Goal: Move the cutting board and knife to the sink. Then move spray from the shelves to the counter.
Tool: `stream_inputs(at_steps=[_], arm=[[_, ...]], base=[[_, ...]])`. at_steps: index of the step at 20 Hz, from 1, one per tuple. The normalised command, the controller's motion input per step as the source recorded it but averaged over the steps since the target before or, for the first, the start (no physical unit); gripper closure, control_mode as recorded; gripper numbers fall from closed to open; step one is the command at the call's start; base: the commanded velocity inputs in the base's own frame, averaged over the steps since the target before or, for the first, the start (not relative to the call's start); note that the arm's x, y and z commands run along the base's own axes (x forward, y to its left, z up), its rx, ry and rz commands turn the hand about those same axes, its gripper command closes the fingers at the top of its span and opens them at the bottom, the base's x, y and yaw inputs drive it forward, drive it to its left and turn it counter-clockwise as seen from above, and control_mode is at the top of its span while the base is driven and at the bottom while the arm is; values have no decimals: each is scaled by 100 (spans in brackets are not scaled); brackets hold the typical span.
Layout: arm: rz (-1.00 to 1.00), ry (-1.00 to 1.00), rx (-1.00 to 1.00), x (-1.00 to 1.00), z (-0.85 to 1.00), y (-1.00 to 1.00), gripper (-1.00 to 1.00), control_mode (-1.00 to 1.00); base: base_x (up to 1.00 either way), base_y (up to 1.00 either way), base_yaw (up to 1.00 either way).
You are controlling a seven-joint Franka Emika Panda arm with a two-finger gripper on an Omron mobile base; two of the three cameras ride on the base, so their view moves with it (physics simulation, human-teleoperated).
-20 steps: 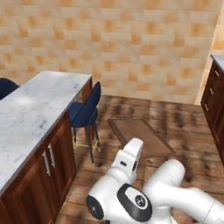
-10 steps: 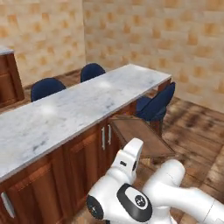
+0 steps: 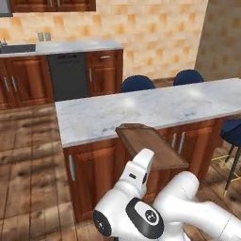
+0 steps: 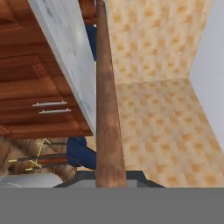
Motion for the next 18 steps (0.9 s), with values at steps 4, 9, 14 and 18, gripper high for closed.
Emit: stream_inputs(at_steps=[4, 9, 14, 18], arm=[[0, 0, 0, 0, 0, 0, 100, 100], [0, 0, 0, 0, 0, 0, 100, 100], [0, 0, 0, 0, 0, 0, 100, 100], [0, 0, 0, 0, 0, 0, 100, 100]], base=[[34, 17, 57], [40, 34, 46], [47, 34, 46], [54, 38, 38]])
